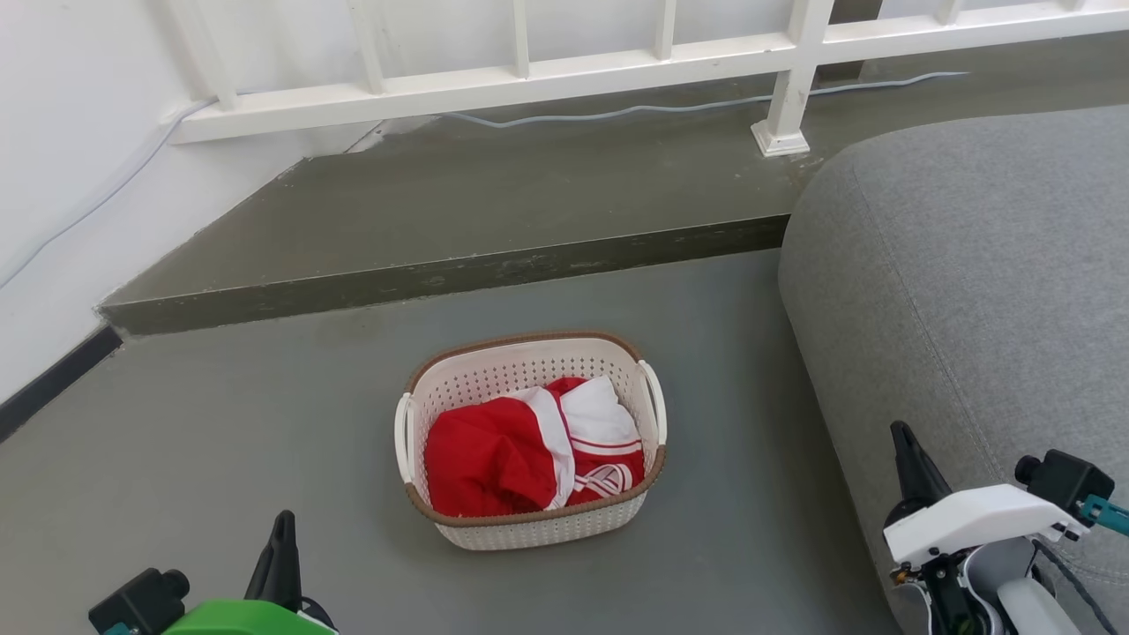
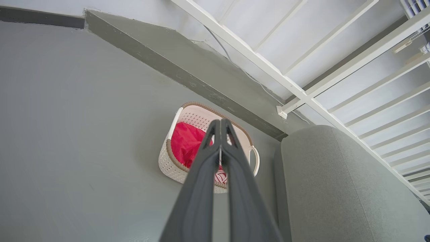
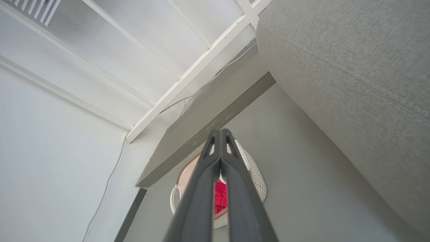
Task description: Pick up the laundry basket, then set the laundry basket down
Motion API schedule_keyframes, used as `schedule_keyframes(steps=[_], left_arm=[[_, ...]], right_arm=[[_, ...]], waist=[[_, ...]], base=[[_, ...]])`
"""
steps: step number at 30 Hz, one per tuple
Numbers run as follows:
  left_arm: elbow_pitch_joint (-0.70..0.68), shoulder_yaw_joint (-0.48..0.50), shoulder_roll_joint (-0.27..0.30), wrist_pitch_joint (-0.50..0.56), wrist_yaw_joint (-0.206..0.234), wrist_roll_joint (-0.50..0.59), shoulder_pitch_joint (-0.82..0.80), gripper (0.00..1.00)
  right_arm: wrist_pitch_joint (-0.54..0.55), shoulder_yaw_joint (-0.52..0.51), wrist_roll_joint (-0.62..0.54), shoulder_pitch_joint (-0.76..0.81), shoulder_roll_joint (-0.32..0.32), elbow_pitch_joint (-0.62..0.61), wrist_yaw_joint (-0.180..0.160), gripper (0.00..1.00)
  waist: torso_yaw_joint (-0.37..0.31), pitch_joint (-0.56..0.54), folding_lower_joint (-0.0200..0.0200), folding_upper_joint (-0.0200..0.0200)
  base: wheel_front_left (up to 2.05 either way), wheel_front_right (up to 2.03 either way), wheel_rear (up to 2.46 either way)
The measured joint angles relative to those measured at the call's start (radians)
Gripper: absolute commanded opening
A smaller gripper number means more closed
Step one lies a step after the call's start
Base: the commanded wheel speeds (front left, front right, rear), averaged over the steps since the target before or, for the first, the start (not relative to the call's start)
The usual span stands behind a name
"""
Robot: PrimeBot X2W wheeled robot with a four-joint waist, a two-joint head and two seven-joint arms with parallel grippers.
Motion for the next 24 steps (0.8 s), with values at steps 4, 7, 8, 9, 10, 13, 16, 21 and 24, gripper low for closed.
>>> schedule_keyframes(steps=[4, 7, 8, 9, 10, 13, 16, 21, 24], left_arm=[[0.005, 0.007, 0.001, 0.009, -0.009, -0.051, -0.011, 0.0], [0.009, 0.013, 0.002, 0.017, -0.011, -0.08, -0.02, 0.0], [0.011, 0.015, 0.002, 0.018, -0.017, -0.095, -0.021, 0.0], [0.013, 0.017, 0.003, 0.023, -0.019, -0.11, -0.021, 0.0], [0.016, 0.02, 0.003, 0.027, -0.019, -0.119, -0.022, 0.0], [0.02, 0.028, 0.004, 0.036, -0.027, -0.152, -0.029, 0.0], [0.022, 0.035, 0.005, 0.046, -0.028, -0.188, -0.04, 0.0], [0.028, 0.043, 0.006, 0.061, -0.036, -0.247, -0.049, 0.0], [0.033, 0.05, 0.006, 0.07, -0.041, -0.282, -0.058, 0.0]], right_arm=[[0.013, -0.015, 0.046, -0.008, 0.003, -0.001, 0.011, 0.0], [0.019, -0.028, 0.077, -0.008, 0.006, -0.001, 0.015, 0.0], [0.026, -0.032, 0.09, -0.009, 0.007, -0.001, 0.02, 0.0], [0.027, -0.035, 0.103, -0.009, 0.007, -0.001, 0.021, 0.0], [0.027, -0.039, 0.114, -0.009, 0.008, -0.001, 0.021, 0.0], [0.039, -0.051, 0.146, -0.011, 0.012, -0.002, 0.03, 0.0], [0.048, -0.064, 0.182, -0.016, 0.015, -0.002, 0.035, 0.0], [0.063, -0.084, 0.239, -0.022, 0.019, -0.002, 0.045, 0.0], [0.071, -0.097, 0.27, -0.028, 0.023, -0.002, 0.052, 0.0]], waist=[[0.001, 0.0, 0.0, 0.0], [0.001, 0.0, 0.0, 0.0], [0.002, 0.0, 0.0, 0.0], [0.002, 0.0, 0.0, 0.0], [0.002, -0.001, 0.0, 0.0], [0.003, -0.001, 0.0, 0.0], [0.003, -0.001, 0.0, 0.0], [0.004, -0.001, 0.0, 0.0], [0.005, -0.001, 0.0, 0.0]], base=[[0.0, 0.0, 0.0], [0.0, 0.0, 0.0], [0.0, 0.0, 0.0], [0.0, 0.0, 0.0], [0.0, 0.0, 0.0], [0.0, 0.0, 0.0], [0.0, 0.0, 0.0], [0.0, 0.0, 0.0], [0.0, 0.0, 0.0]])
